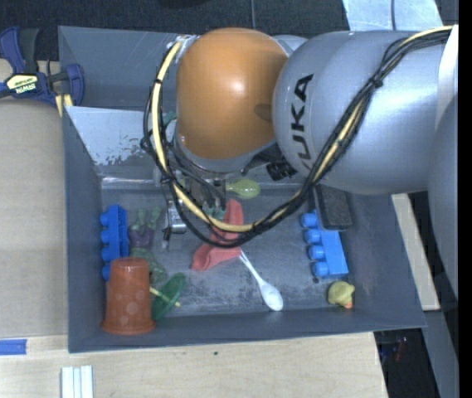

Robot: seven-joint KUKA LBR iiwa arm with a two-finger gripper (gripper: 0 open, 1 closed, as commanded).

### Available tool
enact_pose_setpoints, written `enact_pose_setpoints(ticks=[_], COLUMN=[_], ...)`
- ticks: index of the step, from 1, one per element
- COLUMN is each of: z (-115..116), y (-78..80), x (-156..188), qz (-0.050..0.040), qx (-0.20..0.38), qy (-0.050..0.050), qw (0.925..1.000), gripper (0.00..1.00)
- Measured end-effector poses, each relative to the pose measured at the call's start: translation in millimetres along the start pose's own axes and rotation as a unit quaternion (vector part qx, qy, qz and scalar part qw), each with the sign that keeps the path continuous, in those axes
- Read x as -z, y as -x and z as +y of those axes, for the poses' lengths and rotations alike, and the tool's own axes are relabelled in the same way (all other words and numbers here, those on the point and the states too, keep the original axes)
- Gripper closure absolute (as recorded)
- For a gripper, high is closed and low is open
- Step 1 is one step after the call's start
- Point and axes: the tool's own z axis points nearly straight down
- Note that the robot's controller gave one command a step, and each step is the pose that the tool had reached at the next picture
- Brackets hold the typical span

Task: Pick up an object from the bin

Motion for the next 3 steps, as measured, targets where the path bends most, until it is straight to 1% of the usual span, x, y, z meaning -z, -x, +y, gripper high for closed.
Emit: enact_pose_setpoints(ticks=[1, 2, 3], z=[-1.3, -29.9, -68.2], y=[1.8, 5.1, -22.5], x=[5.0, 15.8, 25.3], qz=[-0.0044, -0.0051, -0.0046], qx=[-0.002, -0.001, 0.014], qy=[0.001, 0.001, 0.001], qw=[1.0000, 1.0000, 0.9999], gripper=[0.00, 0.00, 0.00])
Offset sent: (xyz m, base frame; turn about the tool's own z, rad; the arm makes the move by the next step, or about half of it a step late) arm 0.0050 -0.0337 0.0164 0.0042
